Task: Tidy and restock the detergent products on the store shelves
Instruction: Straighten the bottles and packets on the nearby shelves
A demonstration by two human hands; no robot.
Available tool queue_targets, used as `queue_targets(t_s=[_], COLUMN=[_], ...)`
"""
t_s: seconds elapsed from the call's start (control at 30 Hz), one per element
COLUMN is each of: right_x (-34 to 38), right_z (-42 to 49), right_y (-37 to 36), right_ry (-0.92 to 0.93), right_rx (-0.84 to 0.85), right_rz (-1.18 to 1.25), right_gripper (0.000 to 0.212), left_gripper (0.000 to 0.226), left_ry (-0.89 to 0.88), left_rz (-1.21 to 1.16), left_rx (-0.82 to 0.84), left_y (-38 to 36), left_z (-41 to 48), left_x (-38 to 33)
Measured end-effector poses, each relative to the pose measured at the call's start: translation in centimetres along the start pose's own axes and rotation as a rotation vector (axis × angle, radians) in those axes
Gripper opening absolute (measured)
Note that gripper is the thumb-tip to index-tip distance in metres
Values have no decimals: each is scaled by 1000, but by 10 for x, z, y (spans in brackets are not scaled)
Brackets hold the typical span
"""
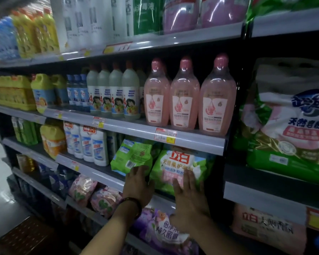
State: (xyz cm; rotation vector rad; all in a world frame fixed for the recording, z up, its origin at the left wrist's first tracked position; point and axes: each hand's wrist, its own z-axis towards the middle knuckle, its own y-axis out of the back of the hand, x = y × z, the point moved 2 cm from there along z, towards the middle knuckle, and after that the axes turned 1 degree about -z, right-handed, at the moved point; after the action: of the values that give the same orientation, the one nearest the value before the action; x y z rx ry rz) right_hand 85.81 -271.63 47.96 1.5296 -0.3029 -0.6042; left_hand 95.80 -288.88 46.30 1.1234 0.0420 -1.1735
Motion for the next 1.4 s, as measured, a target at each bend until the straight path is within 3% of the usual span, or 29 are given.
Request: queue_targets(t_s=[0.13, 0.3, 0.53, 0.63, 0.8, 0.93, 0.97, 1.07, 1.1, 1.27, 1.4], right_x=[1, 1, -10, -16, -20, -30, -34, -34, -29, 14, 33], right_z=[6, 11, 10, 13, 14, 14, 13, 0, -9, -71, -114], right_y=[12, 9, 10, 10, 21, 30, 31, 28, 25, 8, -17], right_ry=[-25, -12, 65, 78, 75, 19, 11, -16, -17, 66, -145], right_rx=[87, 133, 101, 113, 178, 294, 290, 74, 1, 76, 238], right_rz=[-3, -57, 34, 136, 244, 731, 834, 1105, 1193, 1492, 1732], right_gripper=[124, 127, 127, 126, 122, 112, 102, 41, 35, 44, 46], left_gripper=[87, 106, 58, 46, 33, 31, 31, 12, 12, 28, 25], left_ry=[176, 317, 231, 219, 83, -49, -44, 40, 91, 228, 238], left_rz=[213, 154, 9, -43, 102, 138, 152, 56, 26, -252, -508], left_rx=[71, 130, -62, -78, -127, -57, -37, -51, -45, 35, 60], left_y=[-3, -22, -37, -5, 72, 117, 126, 147, 153, 177, 185], left_z=[41, 76, 71, 76, 59, 15, 4, -23, -34, -97, -146], left_x=[1, 18, 45, 41, 9, -13, -17, -15, -18, -30, -47])
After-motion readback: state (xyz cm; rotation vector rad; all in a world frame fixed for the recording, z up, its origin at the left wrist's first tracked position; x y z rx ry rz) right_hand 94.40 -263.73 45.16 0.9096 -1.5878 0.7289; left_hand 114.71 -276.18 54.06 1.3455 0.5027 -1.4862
